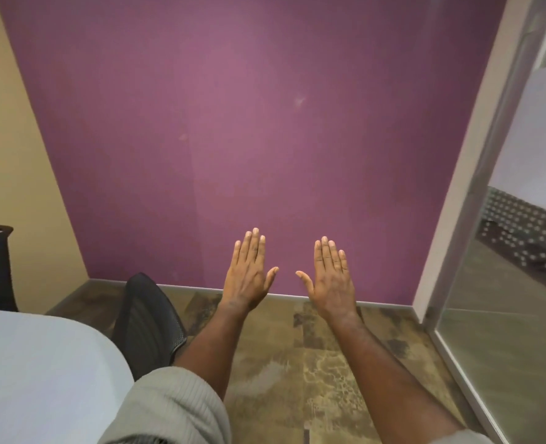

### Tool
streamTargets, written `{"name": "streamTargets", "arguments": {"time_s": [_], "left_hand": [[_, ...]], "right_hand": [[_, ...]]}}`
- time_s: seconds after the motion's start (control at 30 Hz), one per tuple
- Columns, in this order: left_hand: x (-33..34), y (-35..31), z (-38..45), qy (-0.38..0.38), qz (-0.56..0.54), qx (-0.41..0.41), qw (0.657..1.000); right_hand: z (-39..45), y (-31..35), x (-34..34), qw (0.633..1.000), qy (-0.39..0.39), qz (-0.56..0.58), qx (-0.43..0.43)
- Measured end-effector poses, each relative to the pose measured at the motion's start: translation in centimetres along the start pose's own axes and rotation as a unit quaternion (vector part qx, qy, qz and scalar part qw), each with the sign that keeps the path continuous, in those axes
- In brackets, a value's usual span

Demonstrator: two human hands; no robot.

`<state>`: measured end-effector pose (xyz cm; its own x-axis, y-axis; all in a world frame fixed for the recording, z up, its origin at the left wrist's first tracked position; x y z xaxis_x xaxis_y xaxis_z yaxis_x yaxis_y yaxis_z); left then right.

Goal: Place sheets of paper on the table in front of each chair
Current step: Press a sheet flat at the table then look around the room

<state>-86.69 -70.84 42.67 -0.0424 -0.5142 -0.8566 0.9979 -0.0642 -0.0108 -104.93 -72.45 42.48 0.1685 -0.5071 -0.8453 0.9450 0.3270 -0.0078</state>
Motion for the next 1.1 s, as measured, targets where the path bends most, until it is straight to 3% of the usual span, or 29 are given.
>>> {"name": "streamTargets", "arguments": {"time_s": [0.47, 0.73, 1.1], "left_hand": [[13.4, 19.2, 22.4, -0.003, 0.020, -0.086, 0.996], [19.2, 31.6, 30.5, 0.001, 0.045, -0.141, 0.989], [24.9, 50.8, 38.3, 0.003, 0.112, -0.293, 0.950]], "right_hand": [[27.3, 6.9, 18.9, 0.995, 0.016, 0.051, -0.079], [41.9, 16.2, 27.8, 0.982, 0.021, 0.109, -0.152], [59.9, 31.5, 40.3, 0.943, 0.029, 0.135, -0.305]]}}
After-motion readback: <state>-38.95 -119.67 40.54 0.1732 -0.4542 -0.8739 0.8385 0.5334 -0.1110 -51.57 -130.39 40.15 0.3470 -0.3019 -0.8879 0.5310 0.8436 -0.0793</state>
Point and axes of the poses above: each hand's wrist, its own z-axis towards the middle knuckle, its own x-axis out of the palm, y = z × x, the point moved 9 cm from there along z, towards the middle knuckle, and after that the axes turned 3 degrees about -z, right-handed, at the moved point
